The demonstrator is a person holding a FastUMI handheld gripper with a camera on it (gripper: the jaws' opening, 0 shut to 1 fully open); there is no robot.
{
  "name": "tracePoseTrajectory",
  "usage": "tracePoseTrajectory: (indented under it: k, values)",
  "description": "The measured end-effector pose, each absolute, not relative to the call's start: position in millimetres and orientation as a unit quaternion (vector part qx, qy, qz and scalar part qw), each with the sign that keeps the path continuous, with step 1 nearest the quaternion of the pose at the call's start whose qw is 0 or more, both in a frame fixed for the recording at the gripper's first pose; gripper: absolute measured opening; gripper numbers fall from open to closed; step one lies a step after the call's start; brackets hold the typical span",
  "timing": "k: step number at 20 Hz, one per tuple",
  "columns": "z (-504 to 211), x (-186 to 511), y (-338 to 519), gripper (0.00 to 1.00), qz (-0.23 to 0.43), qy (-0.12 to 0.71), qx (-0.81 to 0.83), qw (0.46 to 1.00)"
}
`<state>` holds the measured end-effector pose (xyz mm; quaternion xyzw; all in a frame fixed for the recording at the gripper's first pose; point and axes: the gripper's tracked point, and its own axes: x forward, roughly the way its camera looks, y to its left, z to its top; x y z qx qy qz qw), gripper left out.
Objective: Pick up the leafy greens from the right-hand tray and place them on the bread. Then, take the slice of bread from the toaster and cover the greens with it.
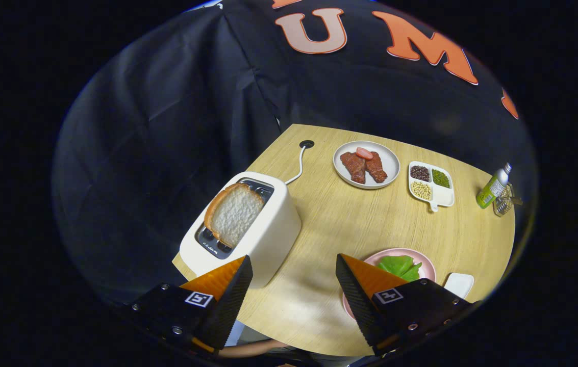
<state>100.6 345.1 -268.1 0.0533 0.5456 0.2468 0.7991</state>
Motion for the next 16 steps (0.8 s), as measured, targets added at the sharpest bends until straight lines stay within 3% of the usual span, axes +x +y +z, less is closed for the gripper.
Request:
tracePoseTrajectory:
  k: [7,16]
  values:
    - [-251,124,407,0.97,0.253,0.577,0.102,0.77]
    - [-269,141,446,0.81,0.235,0.6,0.083,0.76]
